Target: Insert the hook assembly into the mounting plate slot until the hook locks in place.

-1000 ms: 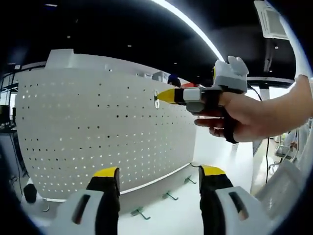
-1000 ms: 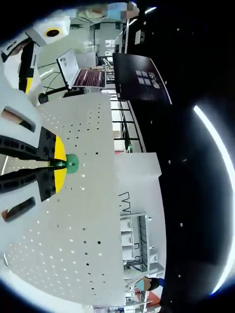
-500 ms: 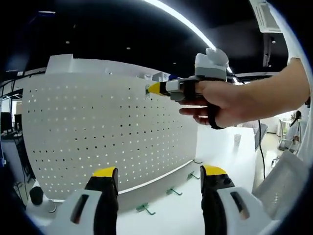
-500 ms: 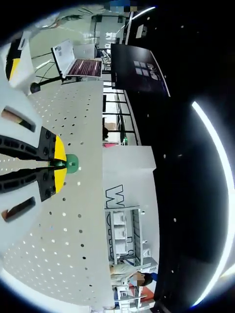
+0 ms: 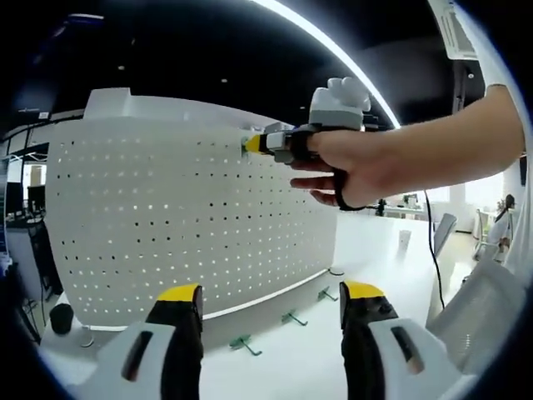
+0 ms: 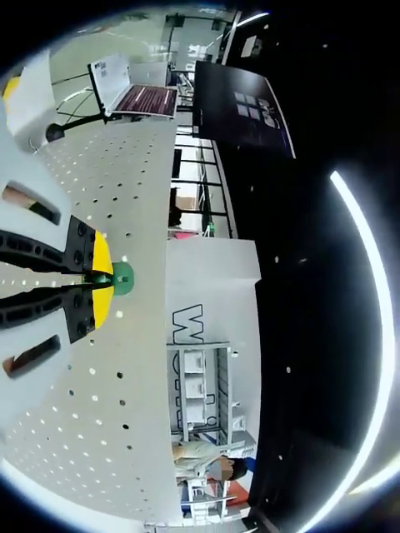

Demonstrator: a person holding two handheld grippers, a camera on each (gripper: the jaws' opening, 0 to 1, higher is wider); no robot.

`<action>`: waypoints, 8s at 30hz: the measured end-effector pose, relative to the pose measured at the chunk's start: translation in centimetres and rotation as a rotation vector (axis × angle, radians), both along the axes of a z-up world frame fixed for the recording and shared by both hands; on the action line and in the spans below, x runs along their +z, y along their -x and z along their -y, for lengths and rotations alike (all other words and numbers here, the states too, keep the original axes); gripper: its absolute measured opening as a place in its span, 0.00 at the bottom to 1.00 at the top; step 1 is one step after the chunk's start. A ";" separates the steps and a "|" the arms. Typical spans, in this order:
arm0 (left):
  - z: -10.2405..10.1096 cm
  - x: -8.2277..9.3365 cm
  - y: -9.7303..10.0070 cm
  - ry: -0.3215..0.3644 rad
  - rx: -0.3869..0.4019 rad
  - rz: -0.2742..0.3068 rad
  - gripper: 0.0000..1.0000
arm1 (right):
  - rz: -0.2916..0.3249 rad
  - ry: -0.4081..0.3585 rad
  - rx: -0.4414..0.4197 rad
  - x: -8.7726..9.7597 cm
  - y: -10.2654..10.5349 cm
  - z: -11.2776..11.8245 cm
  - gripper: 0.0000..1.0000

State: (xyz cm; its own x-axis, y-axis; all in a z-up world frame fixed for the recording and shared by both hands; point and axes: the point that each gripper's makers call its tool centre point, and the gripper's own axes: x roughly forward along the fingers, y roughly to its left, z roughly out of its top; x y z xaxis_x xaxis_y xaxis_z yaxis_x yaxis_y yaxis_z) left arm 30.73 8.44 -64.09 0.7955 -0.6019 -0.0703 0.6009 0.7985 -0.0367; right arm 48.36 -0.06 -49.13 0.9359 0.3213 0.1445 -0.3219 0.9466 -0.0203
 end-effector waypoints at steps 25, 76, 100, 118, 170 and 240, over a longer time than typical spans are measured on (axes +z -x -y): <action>-1.7 -0.1 -0.1 0.033 0.049 -0.003 0.62 | -0.040 -0.027 -0.057 -0.8 -1.9 -0.2 0.01; -1.5 -0.7 0.0 0.013 0.041 -0.019 0.64 | -0.101 -0.066 0.035 -2.1 0.0 -1.5 0.58; -1.2 -1.2 0.0 0.027 0.031 -0.040 0.66 | -0.074 0.076 0.249 -4.5 3.1 -0.4 0.57; -1.0 -1.3 0.0 0.047 0.028 -0.056 0.70 | -0.042 0.145 0.340 -7.5 8.9 1.2 0.58; -0.2 -2.6 -0.1 -0.035 0.007 -0.077 0.73 | -0.149 0.084 0.251 -14.8 16.8 9.4 0.62; 2.3 -16.0 -8.2 -0.805 -0.623 -0.442 0.70 | -0.138 0.040 0.195 -14.3 16.4 11.8 0.59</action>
